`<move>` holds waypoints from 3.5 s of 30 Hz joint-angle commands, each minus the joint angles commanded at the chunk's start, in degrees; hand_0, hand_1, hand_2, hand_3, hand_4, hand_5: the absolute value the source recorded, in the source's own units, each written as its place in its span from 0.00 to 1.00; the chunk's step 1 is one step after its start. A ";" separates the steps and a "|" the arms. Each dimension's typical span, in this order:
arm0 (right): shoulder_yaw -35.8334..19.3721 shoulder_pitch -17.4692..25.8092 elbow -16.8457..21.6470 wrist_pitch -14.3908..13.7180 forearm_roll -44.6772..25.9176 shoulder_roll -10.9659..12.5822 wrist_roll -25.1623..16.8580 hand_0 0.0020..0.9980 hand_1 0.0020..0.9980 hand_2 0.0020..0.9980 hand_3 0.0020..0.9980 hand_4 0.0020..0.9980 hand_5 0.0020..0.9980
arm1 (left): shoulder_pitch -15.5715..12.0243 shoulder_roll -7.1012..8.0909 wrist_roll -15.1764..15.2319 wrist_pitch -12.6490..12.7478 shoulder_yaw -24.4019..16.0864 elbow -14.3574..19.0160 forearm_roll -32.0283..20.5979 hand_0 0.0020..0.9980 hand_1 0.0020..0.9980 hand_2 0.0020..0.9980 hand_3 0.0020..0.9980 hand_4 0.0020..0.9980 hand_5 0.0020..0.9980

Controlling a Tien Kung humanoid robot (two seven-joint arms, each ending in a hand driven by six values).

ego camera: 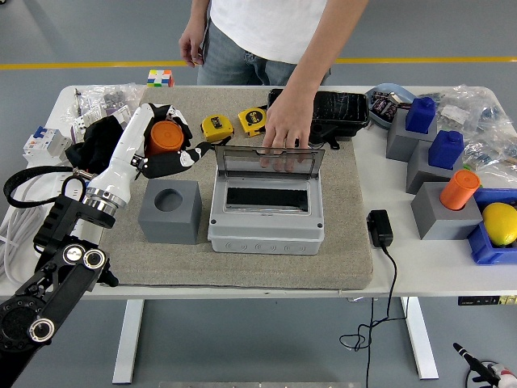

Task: Fetch the battery,place it into the box,close the lid of the box

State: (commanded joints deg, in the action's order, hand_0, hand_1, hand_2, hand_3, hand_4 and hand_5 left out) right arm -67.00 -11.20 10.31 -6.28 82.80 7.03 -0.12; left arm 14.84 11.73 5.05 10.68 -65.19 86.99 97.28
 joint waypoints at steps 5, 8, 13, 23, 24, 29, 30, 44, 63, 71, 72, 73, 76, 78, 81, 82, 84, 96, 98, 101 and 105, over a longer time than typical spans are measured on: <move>0.46 -0.19 0.00 -0.03 -0.49 0.08 -0.08 0.85 0.79 0.78 0.84 1.00 1.00 | 0.95 4.22 -2.31 -1.36 5.61 5.22 11.92 0.06 0.07 0.13 0.16 0.83 0.00; 0.37 -0.18 0.00 -0.02 -0.37 0.16 -0.05 0.85 0.79 0.78 0.84 1.00 1.00 | 1.94 5.68 -3.43 -1.46 9.33 7.51 19.37 0.07 0.07 0.14 0.16 0.84 0.00; 0.13 -0.13 0.00 0.03 0.12 0.36 0.07 0.85 0.79 0.78 0.84 1.00 1.00 | 4.18 6.64 -3.98 -1.43 16.72 8.26 31.21 0.07 0.07 0.14 0.16 0.86 0.00; -0.75 0.21 0.00 0.17 1.65 0.29 0.51 0.85 0.79 0.78 0.84 1.00 1.00 | 10.86 4.63 -3.55 -0.83 27.54 -0.03 32.72 0.07 0.07 0.14 0.16 0.86 0.00; -0.35 0.13 0.00 0.14 1.31 0.27 0.47 0.85 0.79 0.78 0.84 1.00 1.00 | 11.51 4.33 -3.49 -0.81 28.10 -1.09 32.72 0.07 0.07 0.14 0.16 0.86 0.00; 1.26 -0.08 0.00 0.02 -0.12 0.16 0.30 0.85 0.79 0.78 0.84 1.00 1.00 | 12.80 2.87 -3.12 -0.52 29.32 -4.43 32.72 0.07 0.07 0.14 0.15 0.87 0.00; 1.12 -0.04 0.00 0.04 0.07 0.12 0.35 0.85 0.79 0.78 0.84 1.00 1.00 | 12.81 2.47 -3.04 -0.45 29.34 -4.91 32.72 0.07 0.07 0.14 0.15 0.87 0.00; 0.33 -0.30 0.00 0.13 0.84 0.12 0.48 0.85 0.79 0.78 0.84 1.00 1.00 | 15.33 -1.99 -1.13 0.66 25.63 -11.53 27.92 0.07 0.07 0.14 0.14 0.89 0.06; -0.40 -0.35 0.00 0.15 1.47 0.19 0.52 0.85 0.79 0.78 0.84 1.00 1.00 | 16.35 -4.38 -0.38 1.42 25.15 -14.87 26.35 0.07 0.07 0.13 0.13 0.84 0.17; 0.03 -0.38 0.00 0.17 1.29 0.18 0.51 0.85 0.79 0.78 0.84 1.00 1.00 | 16.60 -6.11 -0.13 1.68 25.85 -15.71 25.28 0.07 0.07 0.13 0.13 0.81 0.18; 0.04 -0.37 0.00 0.18 1.30 0.18 0.51 0.85 0.79 0.78 0.84 1.00 1.00 | 16.75 -6.29 -0.05 1.75 25.80 -16.07 25.11 0.07 0.07 0.13 0.13 0.81 0.18; -0.05 -0.36 0.00 0.20 1.45 0.17 0.55 0.85 0.79 0.78 0.84 1.00 1.00 | 17.03 -6.59 0.08 1.85 25.68 -16.84 24.81 0.07 0.07 0.13 0.13 0.81 0.19; 0.18 -0.37 0.00 0.19 1.33 0.23 0.54 0.85 0.79 0.78 0.84 1.00 1.00 | 17.48 -7.14 0.33 2.04 25.33 -18.20 24.35 0.07 0.07 0.13 0.13 0.81 0.19; 0.23 -0.37 0.00 0.18 1.30 0.29 0.54 0.85 0.79 0.78 0.84 1.00 1.00 | 17.77 -7.47 0.63 2.28 25.10 -19.19 23.96 0.07 0.07 0.13 0.13 0.81 0.19; 0.29 -0.31 0.00 0.18 1.29 0.29 0.56 0.85 0.79 0.78 0.84 1.00 1.00 | 18.12 -7.84 1.02 2.59 24.84 -20.76 23.66 0.07 0.08 0.13 0.13 0.81 0.19; 0.34 -0.29 0.00 0.18 1.26 0.28 0.56 0.85 0.79 0.78 0.84 1.00 1.00 | 18.17 -7.91 1.15 2.71 24.75 -21.14 23.61 0.07 0.08 0.13 0.13 0.81 0.19; 0.34 -0.24 0.00 0.19 1.30 0.25 0.57 0.85 0.79 0.78 0.84 1.00 1.00 | 18.21 -8.05 1.36 2.89 24.52 -21.77 23.51 0.07 0.08 0.13 0.13 0.81 0.19; 0.73 -0.49 0.00 0.16 0.93 0.25 0.51 0.85 0.79 0.78 0.84 1.00 1.00 | 18.59 -8.54 1.97 3.36 24.35 -22.89 22.82 0.08 0.08 0.14 0.15 0.81 0.37; 0.60 -0.49 0.00 0.18 1.08 0.24 0.56 0.85 0.79 0.77 0.84 1.00 1.00 | 18.65 -8.55 2.03 3.39 24.21 -22.76 22.77 0.08 0.09 0.14 0.16 0.85 0.43; 0.73 -0.43 0.00 0.41 1.40 0.23 0.93 0.85 0.79 0.77 0.84 1.00 1.00 | 18.69 -8.57 2.11 2.97 23.94 -22.82 22.31 0.08 0.09 0.14 0.16 0.85 0.43; 0.81 -0.46 0.00 0.49 1.47 0.20 1.08 0.84 0.77 0.75 0.83 1.00 1.00 | 18.60 -8.58 2.29 2.44 24.05 -23.07 21.69 0.09 0.10 0.14 0.17 0.95 0.52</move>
State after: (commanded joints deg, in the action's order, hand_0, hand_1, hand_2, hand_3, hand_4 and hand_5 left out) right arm -66.20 -11.66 10.31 -5.79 84.27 7.23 0.96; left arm 33.44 3.15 7.34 13.12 -41.14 63.92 118.97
